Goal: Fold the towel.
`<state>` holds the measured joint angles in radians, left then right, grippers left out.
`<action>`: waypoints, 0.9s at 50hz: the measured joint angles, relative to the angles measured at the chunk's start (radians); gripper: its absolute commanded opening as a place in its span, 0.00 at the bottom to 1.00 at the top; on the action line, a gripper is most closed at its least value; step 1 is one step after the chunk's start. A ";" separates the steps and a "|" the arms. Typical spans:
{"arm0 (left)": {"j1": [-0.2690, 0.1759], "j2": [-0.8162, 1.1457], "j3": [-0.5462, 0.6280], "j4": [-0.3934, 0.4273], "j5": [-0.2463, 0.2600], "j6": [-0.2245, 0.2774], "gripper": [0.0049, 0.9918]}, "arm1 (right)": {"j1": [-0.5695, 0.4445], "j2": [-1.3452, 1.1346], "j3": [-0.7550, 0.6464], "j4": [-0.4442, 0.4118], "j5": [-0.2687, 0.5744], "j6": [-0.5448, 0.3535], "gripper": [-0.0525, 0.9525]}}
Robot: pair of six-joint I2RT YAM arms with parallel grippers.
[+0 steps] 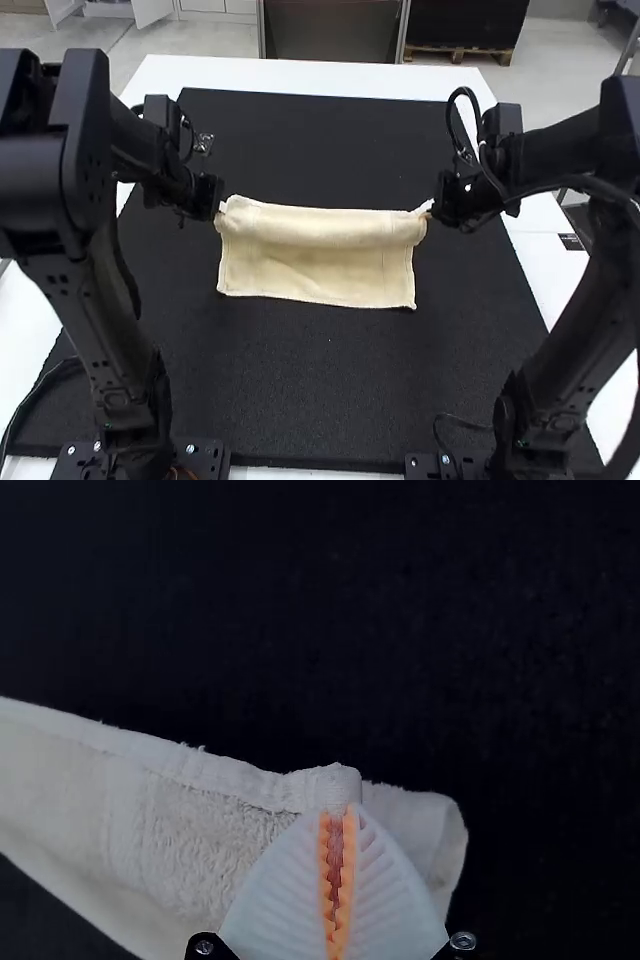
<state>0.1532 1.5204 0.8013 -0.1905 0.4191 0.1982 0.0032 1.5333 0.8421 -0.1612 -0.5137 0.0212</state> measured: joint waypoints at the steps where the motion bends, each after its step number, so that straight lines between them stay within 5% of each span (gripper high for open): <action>1: 0.000 -0.003 -0.003 -0.006 0.000 0.000 0.01 | 0.000 -0.005 -0.005 -0.002 0.000 0.000 0.03; 18: 0.000 -0.051 -0.100 -0.018 -0.027 0.004 0.01 | 0.000 -0.038 -0.113 -0.008 0.000 -0.018 0.03; 45: -0.011 -0.108 -0.267 0.092 -0.090 0.015 0.02 | 0.000 -0.038 -0.213 0.064 0.001 -0.034 0.03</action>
<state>0.1425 1.4124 0.5339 -0.0990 0.3286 0.2134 0.0032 1.4956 0.6289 -0.0975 -0.5129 -0.0124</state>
